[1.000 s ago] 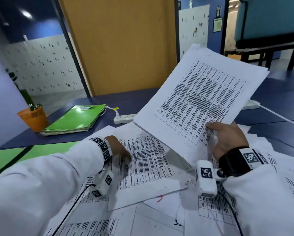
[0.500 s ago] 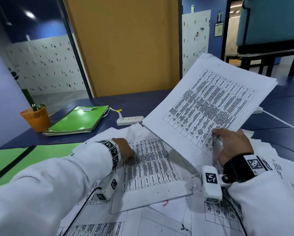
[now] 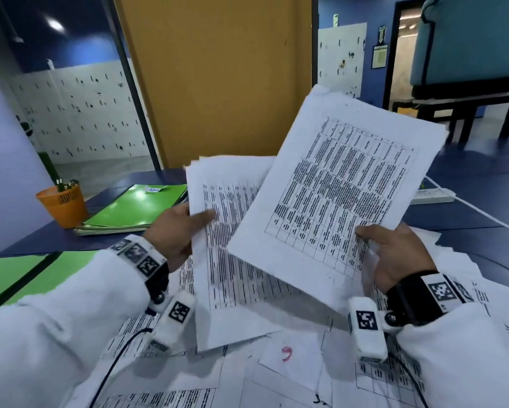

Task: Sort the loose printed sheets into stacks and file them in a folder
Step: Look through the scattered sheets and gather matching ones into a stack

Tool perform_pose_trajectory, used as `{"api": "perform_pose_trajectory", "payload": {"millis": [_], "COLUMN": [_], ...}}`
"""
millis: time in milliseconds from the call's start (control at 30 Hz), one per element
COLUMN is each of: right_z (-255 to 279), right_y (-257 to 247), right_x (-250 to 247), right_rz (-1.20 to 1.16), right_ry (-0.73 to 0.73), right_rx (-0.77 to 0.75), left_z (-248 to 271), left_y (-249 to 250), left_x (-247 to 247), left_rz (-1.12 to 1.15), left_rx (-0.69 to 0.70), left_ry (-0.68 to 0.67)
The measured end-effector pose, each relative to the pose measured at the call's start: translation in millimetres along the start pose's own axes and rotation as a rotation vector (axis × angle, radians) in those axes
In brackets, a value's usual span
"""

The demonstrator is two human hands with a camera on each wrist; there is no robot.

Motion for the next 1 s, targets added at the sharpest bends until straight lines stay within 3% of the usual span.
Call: {"api": "perform_pose_trajectory", "payload": {"millis": [67, 200, 333, 467, 600, 833, 1000], "right_z": [2, 7, 19, 36, 43, 69, 96], "right_y": [2, 10, 4, -7, -9, -26, -30], "right_x": [9, 27, 34, 40, 45, 61, 81], "right_rz": [0.038, 0.300, 0.480, 0.636, 0.647, 0.333, 0.464], "right_ry": [-0.079, -0.182, -0.175, -0.161, -0.128, -0.263, -0.148], "right_rx": [-0.004, -0.013, -0.070, -0.179, -0.217, -0.311, -0.513], "left_z": [10, 31, 48, 63, 70, 73, 81], "left_y": [24, 50, 59, 55, 54, 75, 78], "left_x": [6, 25, 38, 51, 50, 32, 22], "left_rz": [0.172, 0.284, 0.255, 0.137, 0.105, 0.202, 0.129], "left_rx": [0.029, 0.062, 0.087, 0.159, 0.252, 0.351, 0.420], "left_ry": [-0.011, -0.115, -0.100, -0.222, -0.157, -0.089, 0.092]}}
Point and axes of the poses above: each hand's wrist, its own z-axis away from the middle knuckle, its own x-axis out of the palm, y = z × x, the point moved 6 cm from there along -z, towards the middle knuckle, and after that the axes turned 14 degrees about x, right-handed, at the moved point
